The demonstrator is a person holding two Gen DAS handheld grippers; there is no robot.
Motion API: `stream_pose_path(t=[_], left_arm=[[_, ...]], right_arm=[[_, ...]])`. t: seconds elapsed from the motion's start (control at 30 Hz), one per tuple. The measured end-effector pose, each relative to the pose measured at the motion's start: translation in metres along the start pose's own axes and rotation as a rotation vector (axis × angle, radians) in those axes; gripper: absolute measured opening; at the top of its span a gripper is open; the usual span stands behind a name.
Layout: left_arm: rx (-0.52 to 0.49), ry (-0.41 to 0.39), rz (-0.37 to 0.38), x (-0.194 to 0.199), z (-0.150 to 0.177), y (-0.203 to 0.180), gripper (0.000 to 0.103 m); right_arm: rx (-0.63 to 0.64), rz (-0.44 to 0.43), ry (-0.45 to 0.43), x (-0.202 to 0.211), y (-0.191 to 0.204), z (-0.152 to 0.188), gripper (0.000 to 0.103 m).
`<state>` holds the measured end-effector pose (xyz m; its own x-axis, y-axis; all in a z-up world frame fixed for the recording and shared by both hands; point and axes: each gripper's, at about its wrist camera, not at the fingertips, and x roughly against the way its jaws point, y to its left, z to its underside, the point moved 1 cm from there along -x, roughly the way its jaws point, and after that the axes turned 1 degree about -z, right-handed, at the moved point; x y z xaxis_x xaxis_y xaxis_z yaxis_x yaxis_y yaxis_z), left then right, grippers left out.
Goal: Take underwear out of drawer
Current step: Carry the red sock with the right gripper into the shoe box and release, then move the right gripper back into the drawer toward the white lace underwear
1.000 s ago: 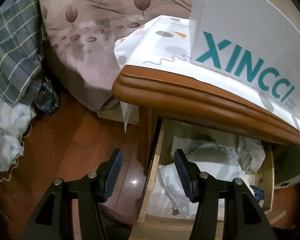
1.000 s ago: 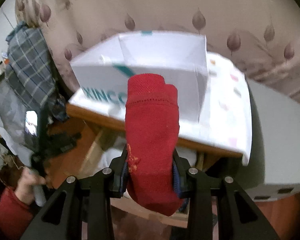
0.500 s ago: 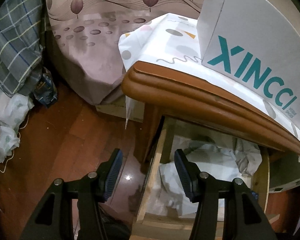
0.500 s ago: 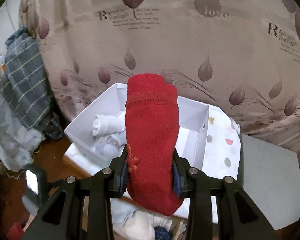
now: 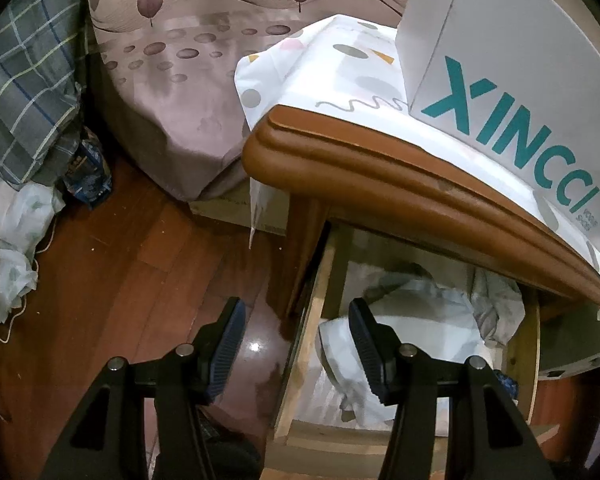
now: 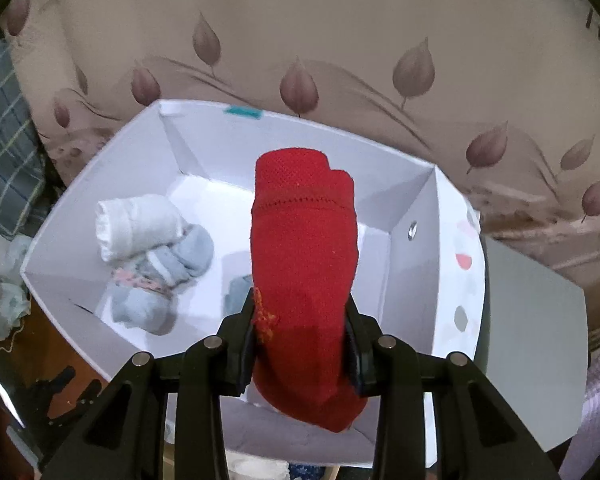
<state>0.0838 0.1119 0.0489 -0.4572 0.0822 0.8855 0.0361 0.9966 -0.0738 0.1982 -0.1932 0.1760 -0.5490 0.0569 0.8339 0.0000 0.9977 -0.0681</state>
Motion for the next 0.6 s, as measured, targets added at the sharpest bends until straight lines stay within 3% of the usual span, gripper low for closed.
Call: stream_pose_path(t=[0.13, 0.27, 0.43, 0.6], left_arm=[[-0.007, -0.002, -0.001, 0.0, 0.001, -0.001, 0.055], [-0.016, 0.003, -0.002, -0.002, 0.002, -0.002, 0.055], [-0.015, 0.012, -0.006, -0.005, 0.002, -0.002, 0.055], [-0.018, 0.014, -0.008, -0.005, 0.003, -0.001, 0.055]], right_arm=[[-0.01, 0.015, 0.007, -0.008, -0.004, 0.003, 0.038], [-0.022, 0.026, -0.01, -0.004, -0.007, 0.002, 0.053], [-0.018, 0.019, -0.057, 0.02, -0.007, 0.004, 0.054], [0.006, -0.039, -0.098, 0.056, -0.003, 0.023, 0.061]])
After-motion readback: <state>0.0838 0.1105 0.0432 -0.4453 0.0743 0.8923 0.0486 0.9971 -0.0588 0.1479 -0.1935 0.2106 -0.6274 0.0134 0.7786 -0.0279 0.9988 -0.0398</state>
